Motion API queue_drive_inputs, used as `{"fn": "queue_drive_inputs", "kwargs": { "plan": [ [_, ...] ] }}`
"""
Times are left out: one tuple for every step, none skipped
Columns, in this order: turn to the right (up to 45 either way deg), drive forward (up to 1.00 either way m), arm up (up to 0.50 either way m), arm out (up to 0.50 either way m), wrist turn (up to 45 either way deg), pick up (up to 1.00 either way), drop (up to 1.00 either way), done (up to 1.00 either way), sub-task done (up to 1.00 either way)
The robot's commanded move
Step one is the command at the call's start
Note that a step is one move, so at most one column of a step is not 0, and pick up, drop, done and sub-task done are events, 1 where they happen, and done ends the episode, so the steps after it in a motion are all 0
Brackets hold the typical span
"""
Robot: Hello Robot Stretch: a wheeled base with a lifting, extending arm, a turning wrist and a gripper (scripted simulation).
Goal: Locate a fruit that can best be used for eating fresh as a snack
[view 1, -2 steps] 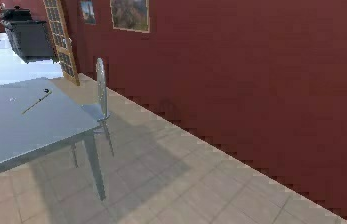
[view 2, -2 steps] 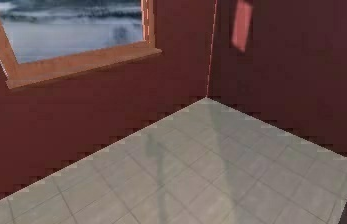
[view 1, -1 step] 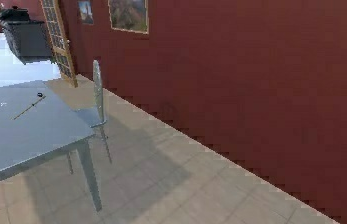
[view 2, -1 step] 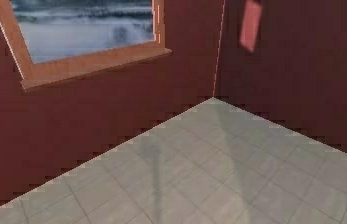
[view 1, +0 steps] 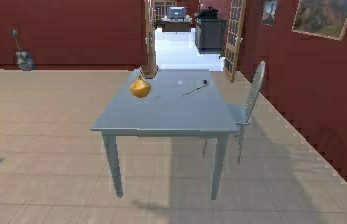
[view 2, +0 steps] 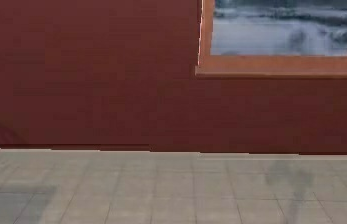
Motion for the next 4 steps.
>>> {"fn": "queue_drive_inputs", "kwargs": {
  "plan": [
    [-30.0, 0.0, 0.0, 0.0, 0.0, 0.0, 0.0, 0.0, 0.0],
    [0.0, 0.1, 0.0, 0.0, 0.0, 0.0, 0.0, 0.0, 0.0],
    [-36.0, 0.0, 0.0, 0.0, 0.0, 0.0, 0.0, 0.0, 0.0],
    [0.0, 0.8, 0.0, 0.0, 0.0, 0.0, 0.0, 0.0, 0.0]
  ]
}}
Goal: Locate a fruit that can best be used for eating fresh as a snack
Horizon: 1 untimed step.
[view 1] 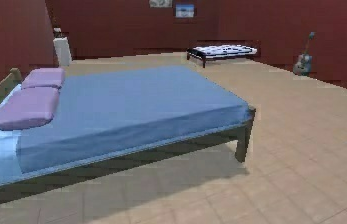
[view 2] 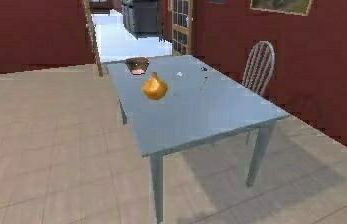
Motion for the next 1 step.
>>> {"fn": "queue_drive_inputs", "kwargs": {
  "plan": [
    [27.0, 0.0, 0.0, 0.0, 0.0, 0.0, 0.0, 0.0, 0.0]
  ]
}}
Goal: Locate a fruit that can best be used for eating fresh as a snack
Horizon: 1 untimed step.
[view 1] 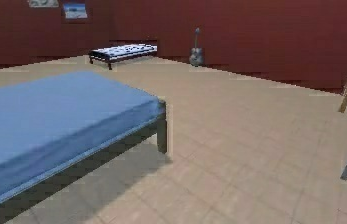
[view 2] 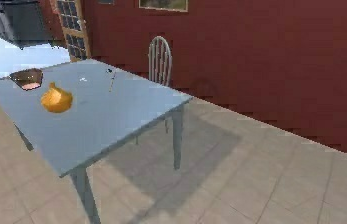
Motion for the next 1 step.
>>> {"fn": "queue_drive_inputs", "kwargs": {
  "plan": [
    [0.0, 0.7, 0.0, 0.0, 0.0, 0.0, 0.0, 0.0, 0.0]
  ]
}}
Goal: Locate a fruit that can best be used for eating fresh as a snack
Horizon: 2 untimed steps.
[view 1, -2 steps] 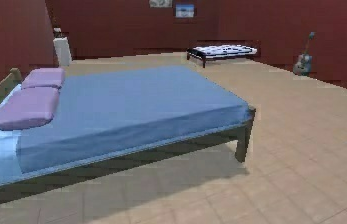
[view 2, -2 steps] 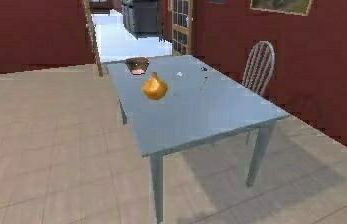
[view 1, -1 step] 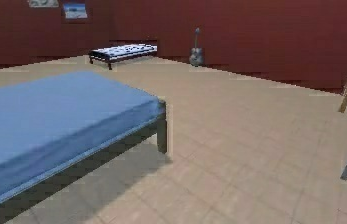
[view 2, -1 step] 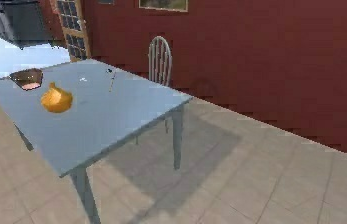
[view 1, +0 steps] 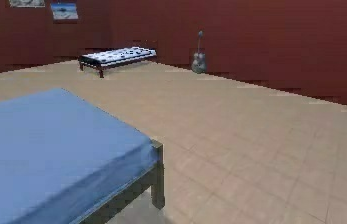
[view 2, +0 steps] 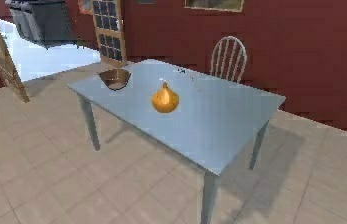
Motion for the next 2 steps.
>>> {"fn": "queue_drive_inputs", "kwargs": {
  "plan": [
    [39.0, 0.0, 0.0, 0.0, 0.0, 0.0, 0.0, 0.0, 0.0],
    [0.0, 1.0, 0.0, 0.0, 0.0, 0.0, 0.0, 0.0, 0.0]
  ]
}}
